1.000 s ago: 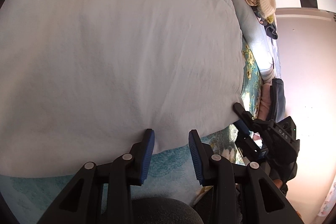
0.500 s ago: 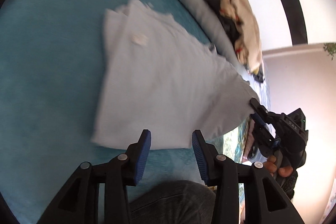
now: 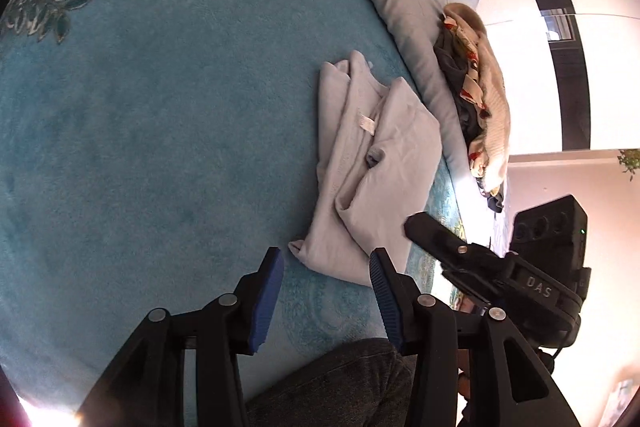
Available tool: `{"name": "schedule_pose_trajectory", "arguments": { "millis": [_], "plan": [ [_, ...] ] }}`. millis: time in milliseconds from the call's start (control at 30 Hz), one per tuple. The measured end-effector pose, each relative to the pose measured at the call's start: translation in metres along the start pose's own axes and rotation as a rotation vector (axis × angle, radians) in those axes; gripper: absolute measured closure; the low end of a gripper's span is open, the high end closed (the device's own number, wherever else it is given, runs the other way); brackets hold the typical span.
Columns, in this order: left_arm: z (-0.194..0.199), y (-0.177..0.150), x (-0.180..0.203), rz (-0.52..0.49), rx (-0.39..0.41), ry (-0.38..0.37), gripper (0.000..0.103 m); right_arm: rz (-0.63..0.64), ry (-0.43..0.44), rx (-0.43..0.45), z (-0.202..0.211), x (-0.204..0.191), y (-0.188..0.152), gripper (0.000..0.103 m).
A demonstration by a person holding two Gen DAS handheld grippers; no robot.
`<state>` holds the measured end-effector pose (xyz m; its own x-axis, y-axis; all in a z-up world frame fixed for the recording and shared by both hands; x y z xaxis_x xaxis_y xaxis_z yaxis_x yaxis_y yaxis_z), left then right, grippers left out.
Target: Fold clothes
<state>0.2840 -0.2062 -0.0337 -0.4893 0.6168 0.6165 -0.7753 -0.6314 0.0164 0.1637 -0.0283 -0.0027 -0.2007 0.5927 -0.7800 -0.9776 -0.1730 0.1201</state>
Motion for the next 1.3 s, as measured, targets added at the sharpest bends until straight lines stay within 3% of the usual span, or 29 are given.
{"name": "schedule_pose_trajectory", "arguments": {
  "millis": [133,233,433,567,733,800,867,967,1033,1167,1233,1300],
  "plan": [
    [-0.011,0.001,0.018,-0.041,-0.026,-0.015,0.053,0.024,-0.032,-0.048,-0.007,0.000,-0.002,0.098],
    [-0.030,0.001,0.034,-0.077,-0.066,-0.040,0.045,0.000,-0.049,0.027,0.016,0.009,0.005,0.098],
    [-0.074,0.005,0.039,-0.032,-0.115,-0.020,0.045,-0.112,-0.063,0.176,0.077,0.040,0.009,0.098],
    [-0.078,0.010,0.035,0.040,-0.097,-0.032,0.045,-0.157,-0.085,0.231,0.110,0.059,-0.008,0.098],
    [-0.072,0.019,0.050,0.018,-0.055,-0.019,0.047,-0.234,-0.092,0.264,0.133,0.083,-0.031,0.098],
    [-0.074,0.023,0.057,0.004,-0.049,-0.003,0.054,-0.263,-0.088,0.274,0.136,0.089,-0.036,0.098],
    [-0.075,0.027,0.061,-0.013,-0.041,0.029,0.084,-0.278,-0.076,0.288,0.138,0.091,-0.039,0.097],
    [-0.077,0.032,0.067,-0.039,-0.029,0.085,0.098,-0.270,-0.061,0.298,0.142,0.088,-0.040,0.097],
    [-0.073,0.035,0.074,-0.063,-0.009,0.109,0.099,-0.256,-0.056,0.296,0.143,0.083,-0.039,0.097],
    [-0.021,0.026,0.096,-0.154,0.121,0.011,0.100,-0.231,-0.055,0.298,0.146,0.077,-0.038,0.097],
    [-0.012,0.016,0.086,-0.168,0.139,0.041,0.100,-0.229,-0.056,0.297,0.147,0.076,-0.039,0.097],
    [-0.026,0.009,0.061,-0.140,0.098,0.119,0.100,-0.232,-0.053,0.294,0.146,0.077,-0.040,0.097]
  ]
}}
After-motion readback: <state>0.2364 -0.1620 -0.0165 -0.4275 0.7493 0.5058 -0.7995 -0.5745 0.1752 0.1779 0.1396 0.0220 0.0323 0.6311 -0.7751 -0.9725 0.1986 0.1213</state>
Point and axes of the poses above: each gripper's, at about its wrist camera, not at the fingertips, and z roughly against the way its jaws point, x to its right, y to its top, the point moved 3 cm from there along -z, roughly the way its jaws point, and after that the axes turned 8 degrees about y, right-handed, at the moved point
